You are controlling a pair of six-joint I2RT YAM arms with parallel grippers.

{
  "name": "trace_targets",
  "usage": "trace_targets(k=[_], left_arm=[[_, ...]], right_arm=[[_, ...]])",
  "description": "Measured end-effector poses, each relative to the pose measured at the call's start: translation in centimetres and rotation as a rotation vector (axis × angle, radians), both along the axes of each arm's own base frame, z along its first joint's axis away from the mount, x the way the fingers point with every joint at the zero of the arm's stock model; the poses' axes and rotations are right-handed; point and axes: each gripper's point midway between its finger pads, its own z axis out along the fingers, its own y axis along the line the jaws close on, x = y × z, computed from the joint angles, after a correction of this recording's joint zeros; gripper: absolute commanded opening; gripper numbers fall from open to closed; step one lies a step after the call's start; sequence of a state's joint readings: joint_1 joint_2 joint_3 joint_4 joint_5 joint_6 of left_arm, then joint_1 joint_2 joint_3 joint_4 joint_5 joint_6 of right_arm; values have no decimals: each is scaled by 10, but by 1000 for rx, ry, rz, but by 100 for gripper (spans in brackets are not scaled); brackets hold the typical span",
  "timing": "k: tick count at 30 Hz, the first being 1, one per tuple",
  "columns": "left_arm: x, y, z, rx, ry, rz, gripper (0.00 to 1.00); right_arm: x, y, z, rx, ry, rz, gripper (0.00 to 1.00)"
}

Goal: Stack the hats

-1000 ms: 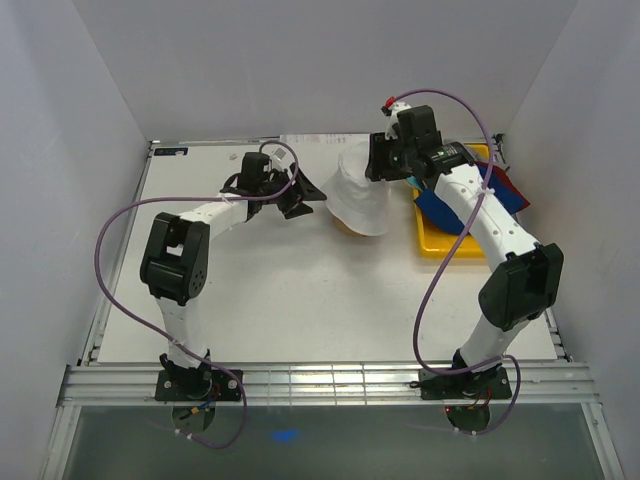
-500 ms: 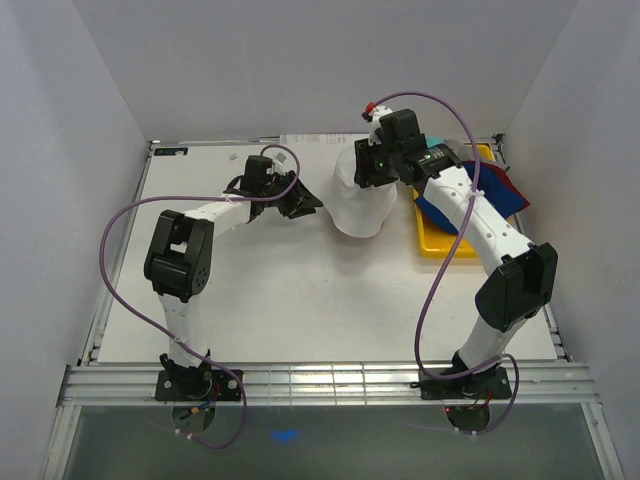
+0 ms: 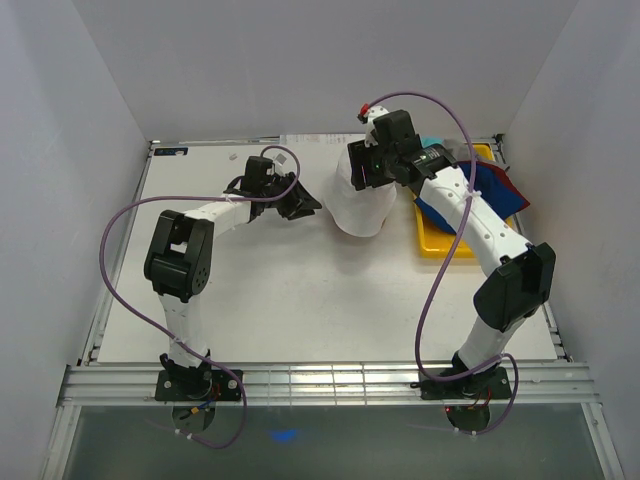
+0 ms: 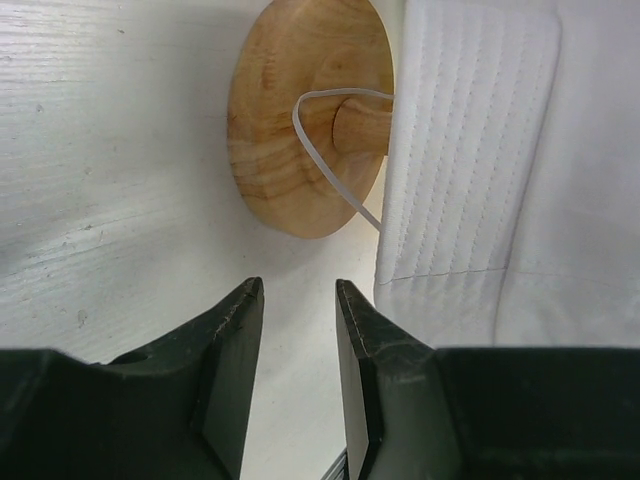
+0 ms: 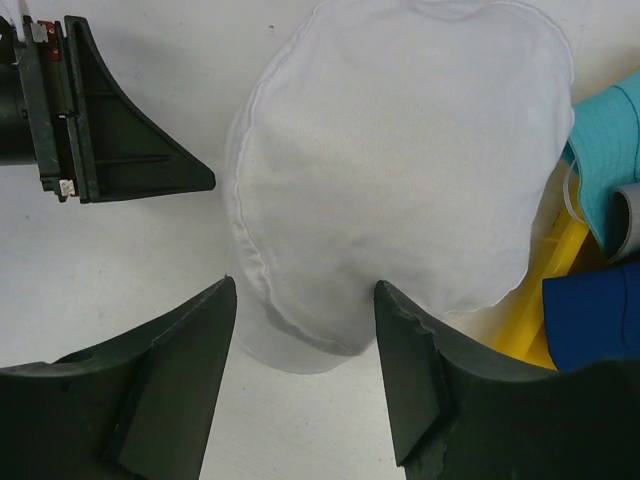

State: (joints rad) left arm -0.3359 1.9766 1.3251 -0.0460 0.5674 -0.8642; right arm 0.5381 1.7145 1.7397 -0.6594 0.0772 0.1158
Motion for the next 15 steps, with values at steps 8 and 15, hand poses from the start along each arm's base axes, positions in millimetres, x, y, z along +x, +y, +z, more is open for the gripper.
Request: trace_targets(k=[8,15], left_arm=[[-4,9,-13,71,16,4,47],[-10,23,-16,140,17,12,53]], right_arm=[[6,1,16,0,-36,8,65],[17,-16,37,-26,-82,-53,65]])
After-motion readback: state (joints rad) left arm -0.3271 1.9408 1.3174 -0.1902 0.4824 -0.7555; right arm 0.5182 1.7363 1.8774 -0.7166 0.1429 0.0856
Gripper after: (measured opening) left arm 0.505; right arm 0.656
